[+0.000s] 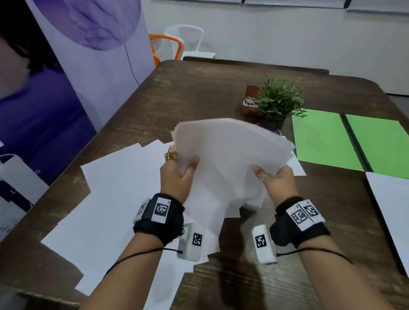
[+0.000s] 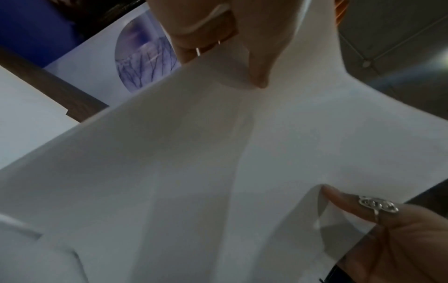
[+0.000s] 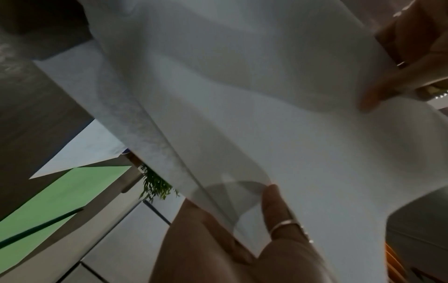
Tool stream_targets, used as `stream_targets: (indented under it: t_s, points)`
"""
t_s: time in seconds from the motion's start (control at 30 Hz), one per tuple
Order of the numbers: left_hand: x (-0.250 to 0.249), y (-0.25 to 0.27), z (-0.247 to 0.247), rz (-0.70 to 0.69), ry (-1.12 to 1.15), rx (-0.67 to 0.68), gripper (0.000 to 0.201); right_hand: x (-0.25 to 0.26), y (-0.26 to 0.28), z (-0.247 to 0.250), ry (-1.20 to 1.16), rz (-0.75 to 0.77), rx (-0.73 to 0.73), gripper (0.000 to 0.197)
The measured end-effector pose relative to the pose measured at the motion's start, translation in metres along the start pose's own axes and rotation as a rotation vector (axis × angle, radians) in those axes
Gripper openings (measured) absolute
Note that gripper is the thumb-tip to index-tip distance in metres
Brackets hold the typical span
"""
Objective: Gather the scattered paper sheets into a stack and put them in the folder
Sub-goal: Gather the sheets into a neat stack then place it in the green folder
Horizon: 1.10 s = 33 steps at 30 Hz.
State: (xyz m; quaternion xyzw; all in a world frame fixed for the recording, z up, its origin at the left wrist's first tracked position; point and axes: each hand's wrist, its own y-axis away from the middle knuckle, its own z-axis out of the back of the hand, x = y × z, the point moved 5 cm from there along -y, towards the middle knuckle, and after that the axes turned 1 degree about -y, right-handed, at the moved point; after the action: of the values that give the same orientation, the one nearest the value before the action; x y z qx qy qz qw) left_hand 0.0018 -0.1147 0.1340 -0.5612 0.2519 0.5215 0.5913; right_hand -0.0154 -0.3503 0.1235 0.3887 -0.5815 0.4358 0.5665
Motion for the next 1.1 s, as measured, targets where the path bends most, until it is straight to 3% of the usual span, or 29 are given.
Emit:
stream_targets:
  t_s: [0.13,0.27,0.37,0.6,0.77,0.97,1.1]
  points:
    - [-0.007,0.0,0.003,-0.028,-0.015,-0.101,0.029,0.013,-0.003,-0.007,-0.045,0.039,-0.043,0.031]
    - [-0.001,0.003,0.008,-0.059,0.05,-0.08,0.038,0.016,-0.003,-0.006,-0.069,0.084,0.012,0.049]
    - [0.015,0.009,0.005,0.033,0.044,-0.067,0.039,-0.002,0.001,-0.012,-0.015,0.03,0.017,0.046]
    - [-0.001,0.011,0.002,-0.045,-0.046,-0.131,0.031,0.007,0.006,-0.011,-0.106,0.103,-0.077,0.05]
    - [0.03,0.038,-0.012,0.139,-0.1,-0.039,0.026,-0.039,0.022,-0.007,0.066,-0.009,-0.075,0.05]
    - [0.02,0.035,-0.021,0.171,-0.009,-0.119,0.025,-0.029,0.015,0.008,-0.023,0.043,-0.101,0.056]
    - [0.049,0.058,-0.045,0.345,-0.103,0.078,0.033,-0.066,0.027,0.022,0.119,-0.123,0.027,0.053]
